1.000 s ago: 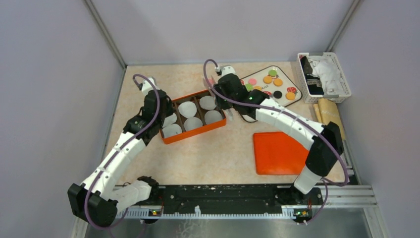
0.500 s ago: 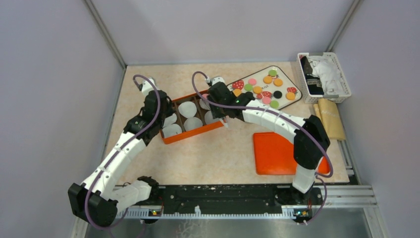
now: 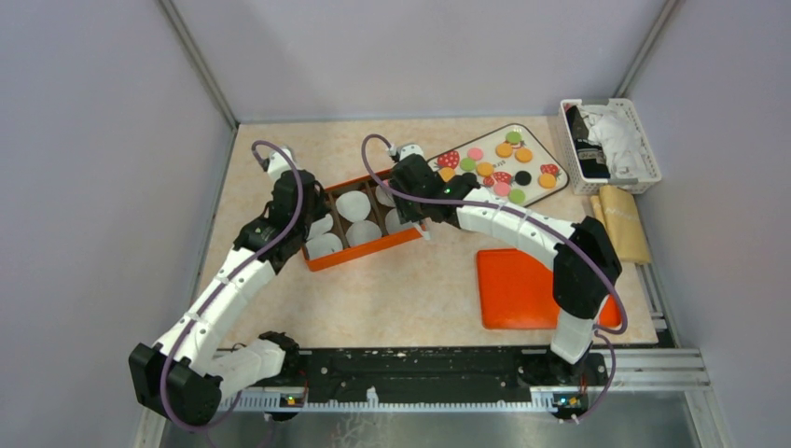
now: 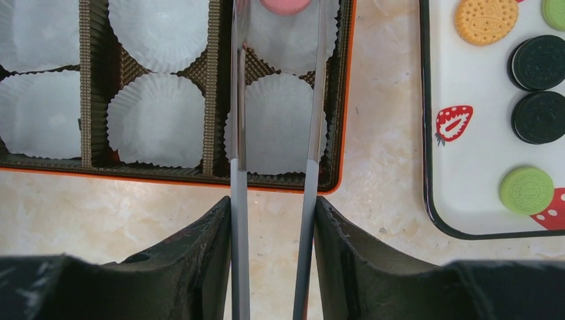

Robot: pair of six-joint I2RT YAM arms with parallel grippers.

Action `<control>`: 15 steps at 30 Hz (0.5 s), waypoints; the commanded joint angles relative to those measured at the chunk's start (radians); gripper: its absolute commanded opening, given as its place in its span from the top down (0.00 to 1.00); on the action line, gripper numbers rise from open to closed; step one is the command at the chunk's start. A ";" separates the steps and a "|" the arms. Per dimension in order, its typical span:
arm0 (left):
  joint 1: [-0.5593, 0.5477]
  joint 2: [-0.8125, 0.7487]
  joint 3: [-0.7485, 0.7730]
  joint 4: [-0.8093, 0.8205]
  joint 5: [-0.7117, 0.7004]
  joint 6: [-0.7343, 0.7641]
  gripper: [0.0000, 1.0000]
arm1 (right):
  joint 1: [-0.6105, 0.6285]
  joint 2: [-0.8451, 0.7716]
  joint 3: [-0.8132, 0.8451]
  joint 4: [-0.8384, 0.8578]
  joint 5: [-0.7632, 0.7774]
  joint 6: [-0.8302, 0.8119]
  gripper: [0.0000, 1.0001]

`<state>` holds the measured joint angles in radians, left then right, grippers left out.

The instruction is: Pack the cookies

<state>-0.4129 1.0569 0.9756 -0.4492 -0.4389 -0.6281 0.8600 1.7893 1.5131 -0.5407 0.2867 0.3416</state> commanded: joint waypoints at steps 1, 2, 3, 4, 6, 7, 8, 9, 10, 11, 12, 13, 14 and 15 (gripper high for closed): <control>0.006 -0.001 -0.008 0.017 -0.009 0.011 0.71 | -0.001 -0.013 0.045 0.024 0.020 -0.004 0.56; 0.006 0.000 -0.008 0.017 -0.009 0.011 0.71 | -0.001 -0.014 0.045 0.024 0.020 -0.005 0.56; 0.006 -0.001 -0.008 0.017 -0.010 0.011 0.71 | -0.002 -0.013 0.045 0.024 0.019 -0.004 0.56; 0.006 -0.002 -0.009 0.017 -0.010 0.011 0.71 | -0.001 -0.013 0.047 0.024 0.020 -0.005 0.56; 0.006 -0.003 -0.009 0.017 -0.010 0.012 0.70 | -0.001 -0.016 0.047 0.024 0.023 0.000 0.56; 0.006 -0.004 -0.010 0.019 -0.011 0.014 0.70 | -0.002 -0.020 0.046 0.027 0.027 0.002 0.57; 0.006 -0.005 -0.011 0.018 -0.011 0.013 0.70 | -0.001 -0.029 0.043 0.031 0.032 0.003 0.58; 0.006 -0.006 -0.010 0.018 -0.011 0.013 0.70 | -0.001 -0.040 0.037 0.037 0.038 0.003 0.58; 0.007 -0.005 -0.009 0.018 -0.010 0.014 0.70 | -0.002 -0.052 0.032 0.038 0.050 0.004 0.58; 0.006 -0.005 -0.009 0.020 -0.009 0.014 0.70 | -0.001 -0.066 0.029 0.034 0.068 0.006 0.58; 0.006 -0.006 -0.008 0.021 -0.008 0.015 0.70 | -0.002 -0.079 0.027 0.025 0.093 0.004 0.58; 0.006 -0.008 -0.008 0.021 -0.005 0.015 0.70 | -0.003 -0.092 0.027 0.012 0.119 0.001 0.58; 0.006 -0.008 -0.009 0.023 -0.002 0.015 0.71 | -0.004 -0.105 0.025 -0.001 0.144 0.001 0.58; 0.007 -0.008 -0.009 0.026 0.001 0.015 0.71 | -0.008 -0.121 0.020 -0.013 0.160 0.001 0.58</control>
<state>-0.4126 1.0569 0.9714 -0.4488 -0.4389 -0.6250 0.8600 1.7813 1.5131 -0.5449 0.3344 0.3412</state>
